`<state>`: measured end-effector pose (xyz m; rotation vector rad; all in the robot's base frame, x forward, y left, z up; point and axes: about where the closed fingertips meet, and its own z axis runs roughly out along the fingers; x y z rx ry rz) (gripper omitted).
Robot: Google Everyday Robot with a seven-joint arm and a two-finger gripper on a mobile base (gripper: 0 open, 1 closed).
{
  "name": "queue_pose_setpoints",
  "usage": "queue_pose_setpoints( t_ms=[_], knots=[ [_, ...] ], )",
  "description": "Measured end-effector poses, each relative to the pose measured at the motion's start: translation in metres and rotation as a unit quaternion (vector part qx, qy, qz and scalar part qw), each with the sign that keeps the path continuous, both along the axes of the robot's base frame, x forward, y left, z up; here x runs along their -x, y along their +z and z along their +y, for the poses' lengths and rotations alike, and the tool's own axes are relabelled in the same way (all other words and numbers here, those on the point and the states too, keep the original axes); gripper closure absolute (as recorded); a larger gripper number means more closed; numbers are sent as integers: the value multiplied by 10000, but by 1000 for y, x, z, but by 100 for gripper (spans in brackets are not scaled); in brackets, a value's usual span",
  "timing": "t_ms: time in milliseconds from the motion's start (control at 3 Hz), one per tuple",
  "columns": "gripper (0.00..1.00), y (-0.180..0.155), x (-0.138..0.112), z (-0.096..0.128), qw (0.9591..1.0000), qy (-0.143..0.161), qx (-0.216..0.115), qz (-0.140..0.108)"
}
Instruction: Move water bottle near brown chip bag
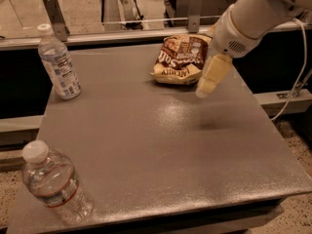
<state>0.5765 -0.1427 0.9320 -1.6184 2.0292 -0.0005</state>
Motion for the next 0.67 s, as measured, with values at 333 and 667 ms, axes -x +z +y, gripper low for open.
queue_pose_setpoints(
  t_ms=[333,667],
  knots=[
    [0,-12,-44,27,9985,-47,-538,18],
    [0,0,-42,50,9936,161,-1114,60]
  ],
)
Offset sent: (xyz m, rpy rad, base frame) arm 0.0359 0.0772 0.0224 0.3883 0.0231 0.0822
